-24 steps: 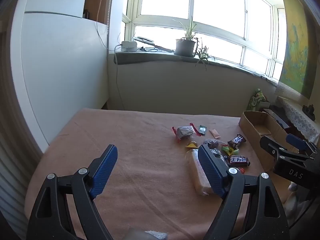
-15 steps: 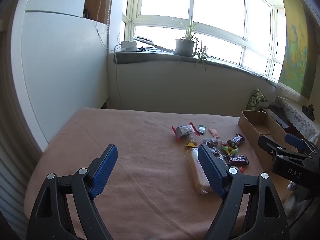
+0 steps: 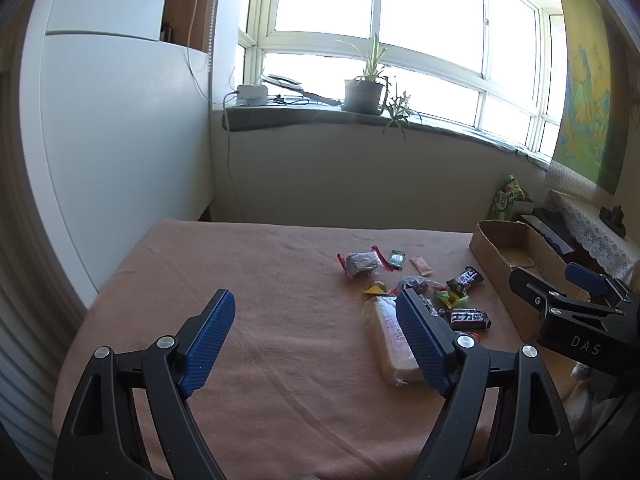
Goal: Organize snacks
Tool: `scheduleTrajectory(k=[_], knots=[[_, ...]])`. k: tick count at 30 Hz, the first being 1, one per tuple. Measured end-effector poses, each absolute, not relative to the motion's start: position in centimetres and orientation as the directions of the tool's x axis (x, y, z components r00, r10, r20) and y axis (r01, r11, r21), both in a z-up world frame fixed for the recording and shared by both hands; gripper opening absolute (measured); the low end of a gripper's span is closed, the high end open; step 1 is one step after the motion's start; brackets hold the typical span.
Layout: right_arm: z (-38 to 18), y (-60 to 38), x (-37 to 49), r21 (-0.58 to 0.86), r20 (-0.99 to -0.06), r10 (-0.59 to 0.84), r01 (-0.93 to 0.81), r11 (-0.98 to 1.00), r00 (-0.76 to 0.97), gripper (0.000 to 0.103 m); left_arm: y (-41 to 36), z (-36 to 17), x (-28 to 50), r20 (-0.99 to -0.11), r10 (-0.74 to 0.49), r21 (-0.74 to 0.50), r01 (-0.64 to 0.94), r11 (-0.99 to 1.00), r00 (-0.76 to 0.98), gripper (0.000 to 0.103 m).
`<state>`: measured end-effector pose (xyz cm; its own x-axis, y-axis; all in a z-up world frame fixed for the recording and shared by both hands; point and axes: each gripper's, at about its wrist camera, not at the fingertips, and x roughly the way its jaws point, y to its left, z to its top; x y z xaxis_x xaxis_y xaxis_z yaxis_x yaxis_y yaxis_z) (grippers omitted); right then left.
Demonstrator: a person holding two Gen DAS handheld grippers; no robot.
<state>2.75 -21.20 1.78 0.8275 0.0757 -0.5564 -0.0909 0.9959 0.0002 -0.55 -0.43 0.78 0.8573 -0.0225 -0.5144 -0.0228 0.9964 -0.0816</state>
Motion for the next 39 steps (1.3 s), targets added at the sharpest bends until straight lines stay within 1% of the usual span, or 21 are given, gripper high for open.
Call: scheduleTrajectory(k=[10,39], knots=[[2.7,-21.6,2.9,0.018,-0.563,0.088,-0.094,0.995,0.822,0.103,-1.3,1.3,0.5,-0.528,-0.04,-0.072,0.003,0.997,0.848,0.083],[1.7,-20.7,5.8,0.019,-0.584,0.116,-0.129,0.992,0.804,0.103,-0.9,0.8,2.4,-0.563,-0.053,-0.088,0.004,0.996,0.825,0.083]])
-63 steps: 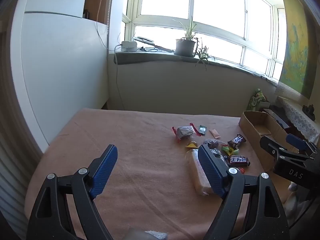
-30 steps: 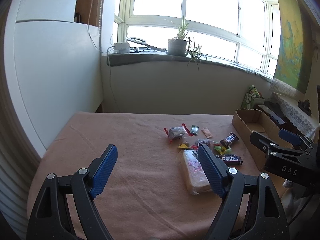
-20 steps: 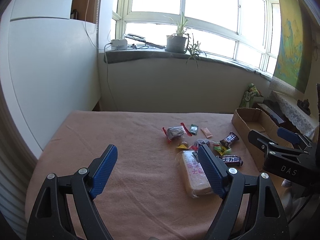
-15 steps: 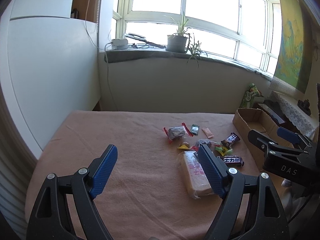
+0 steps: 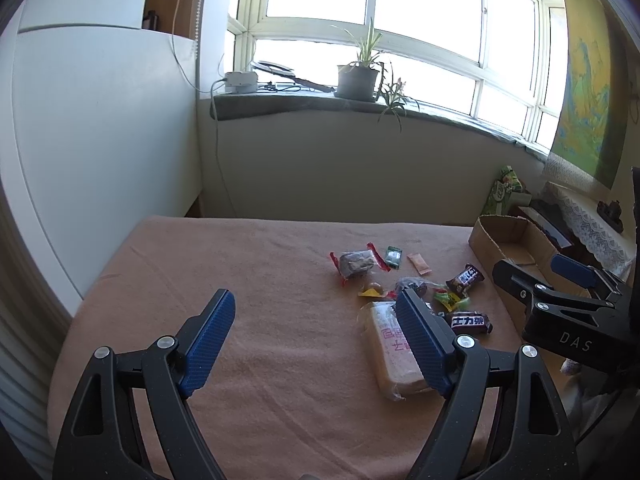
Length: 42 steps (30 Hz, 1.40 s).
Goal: Organize snacks
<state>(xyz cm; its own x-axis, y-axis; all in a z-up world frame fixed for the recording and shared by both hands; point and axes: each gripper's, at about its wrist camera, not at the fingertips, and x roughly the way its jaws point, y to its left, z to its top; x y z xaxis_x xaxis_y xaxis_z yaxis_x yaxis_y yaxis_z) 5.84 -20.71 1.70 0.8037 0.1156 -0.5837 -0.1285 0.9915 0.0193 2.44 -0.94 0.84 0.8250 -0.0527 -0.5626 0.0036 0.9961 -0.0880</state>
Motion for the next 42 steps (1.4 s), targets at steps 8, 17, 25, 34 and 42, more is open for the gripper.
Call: scheduleTrajectory(k=[8,17,25,34,42], knots=[[1.1,-20.7,6.0,0.019,-0.598,0.116,-0.13,0.991,0.793,0.103,-1.1,0.2,3.0,-0.578,-0.074,-0.094,0.025,0.995,0.813,0.083],[0.6,-20.4,6.7,0.02,-0.614,0.129,-0.147,0.989,0.779,0.103,-0.6,-0.5,3.2,-0.593,-0.08,-0.111,0.017,0.994,0.801,0.082],[-0.2,-19.7,7.2,0.03,-0.637,0.15,-0.171,0.985,0.756,0.099,-0.3,-1.0,3.6,-0.605,-0.092,-0.124,0.021,0.992,0.791,0.082],[-1.8,-19.8,7.9,0.085,-0.676,0.211,-0.209,0.974,0.706,0.088,0.1,-2.9,4.6,-0.652,-0.169,-0.205,0.042,0.978,0.739,0.079],[-6.6,-20.9,9.2,0.262,-0.758,0.364,-0.258,0.93,0.542,0.06,-0.2,-5.2,5.5,-0.698,-0.268,-0.295,0.074,0.953,0.664,0.064]])
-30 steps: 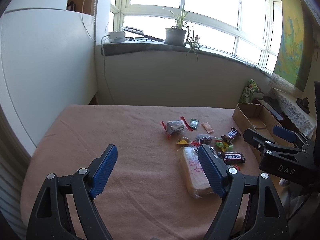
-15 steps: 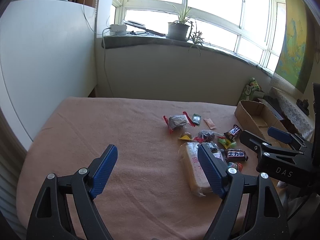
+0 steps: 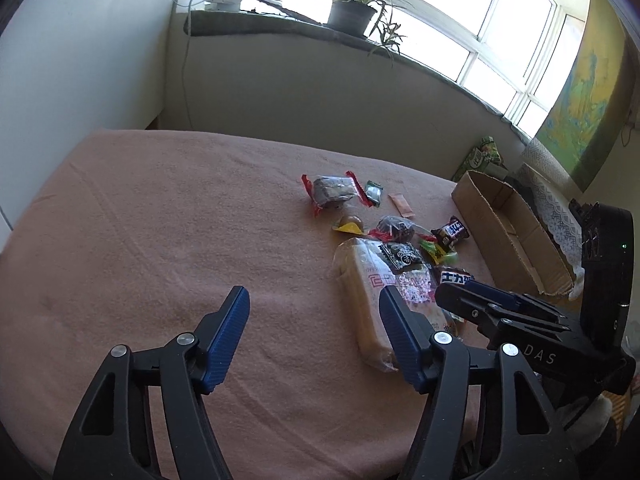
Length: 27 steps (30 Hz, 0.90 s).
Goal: Organize snacks
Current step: 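Lower the right gripper onto the bagged bread loaf and close on it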
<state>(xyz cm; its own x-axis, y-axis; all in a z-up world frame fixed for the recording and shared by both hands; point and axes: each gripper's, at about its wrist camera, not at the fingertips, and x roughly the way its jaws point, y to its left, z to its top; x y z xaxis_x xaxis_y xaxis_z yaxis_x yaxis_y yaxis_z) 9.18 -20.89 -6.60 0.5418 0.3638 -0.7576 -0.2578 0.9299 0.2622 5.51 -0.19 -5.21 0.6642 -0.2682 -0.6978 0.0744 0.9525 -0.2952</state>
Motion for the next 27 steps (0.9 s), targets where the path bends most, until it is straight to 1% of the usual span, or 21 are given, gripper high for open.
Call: scheduleTrajectory(k=[3,6,9,20,23,26,27], knots=[[-8.3,-21.5,9.6,0.367,-0.761,0.446,-0.253,0.895,0.472,0.055,-0.6,-5.9,5.9,-0.706,-0.318,-0.337,0.095,0.937,0.632,0.061],[-9.1,-21.7,9.7,0.417,-0.752,0.491,-0.258,0.871,0.44,0.053,-1.0,-6.5,6.3,-0.712,-0.364,-0.377,0.111,0.92,0.6,0.059],[-9.2,-21.7,9.5,0.441,-0.744,0.517,-0.27,0.856,0.423,0.053,-1.7,-6.9,6.3,-0.717,-0.386,-0.382,0.135,0.914,0.581,0.059],[-10.4,-23.1,10.1,0.539,-0.726,0.582,-0.222,0.812,0.366,0.053,-3.1,-8.9,6.7,-0.734,-0.458,-0.423,0.191,0.886,0.501,0.059],[-11.0,-23.3,10.5,0.574,-0.715,0.608,-0.206,0.793,0.345,0.053,-3.3,-9.0,6.8,-0.719,-0.495,-0.45,0.216,0.867,0.489,0.059],[-11.1,-23.1,10.8,0.583,-0.712,0.616,-0.206,0.786,0.336,0.052,-3.9,-8.9,6.7,-0.712,-0.515,-0.454,0.247,0.856,0.478,0.048],[-11.2,-23.1,10.9,0.586,-0.712,0.618,-0.204,0.784,0.333,0.051,-4.0,-8.8,6.6,-0.71,-0.516,-0.451,0.254,0.856,0.479,0.046]])
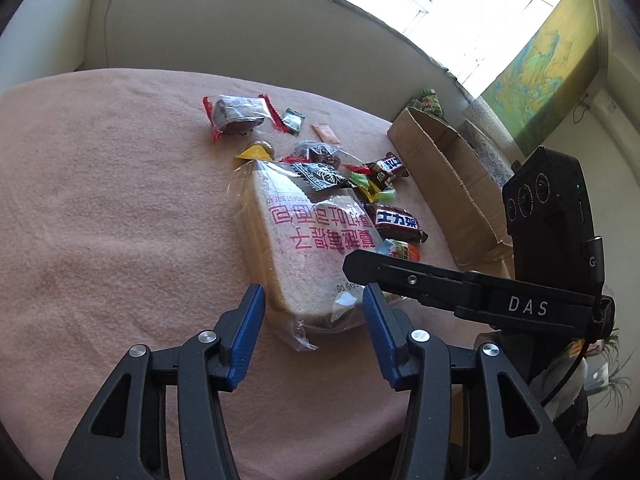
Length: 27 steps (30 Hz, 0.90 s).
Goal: Organize snacks
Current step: 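Lower the right gripper onto the bagged bread loaf and close on it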
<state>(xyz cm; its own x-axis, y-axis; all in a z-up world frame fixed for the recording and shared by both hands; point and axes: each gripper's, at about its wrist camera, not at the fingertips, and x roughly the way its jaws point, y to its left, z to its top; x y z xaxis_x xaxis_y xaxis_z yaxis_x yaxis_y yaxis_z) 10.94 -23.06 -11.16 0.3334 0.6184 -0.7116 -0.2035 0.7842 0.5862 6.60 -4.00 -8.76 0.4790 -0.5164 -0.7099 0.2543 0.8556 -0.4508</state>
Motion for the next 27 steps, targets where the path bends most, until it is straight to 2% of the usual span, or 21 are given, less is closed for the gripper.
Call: scheduleTrajectory(k=[14,27], knots=[[-10.2,-22.8,11.4,0.65,-0.669,0.675,-0.195,0.735,0.312,0.05,-4.4,-6.0,5.4,-0.704,-0.466,-0.373,0.279,0.885,0.537,0.046],[-6.6,-21.3,10.1,0.626,-0.64,0.683,-0.277,0.729,0.35,0.05,-3.2,-3.4,4.1,-0.664,-0.448,-0.354,0.276,0.894,0.599,0.046]])
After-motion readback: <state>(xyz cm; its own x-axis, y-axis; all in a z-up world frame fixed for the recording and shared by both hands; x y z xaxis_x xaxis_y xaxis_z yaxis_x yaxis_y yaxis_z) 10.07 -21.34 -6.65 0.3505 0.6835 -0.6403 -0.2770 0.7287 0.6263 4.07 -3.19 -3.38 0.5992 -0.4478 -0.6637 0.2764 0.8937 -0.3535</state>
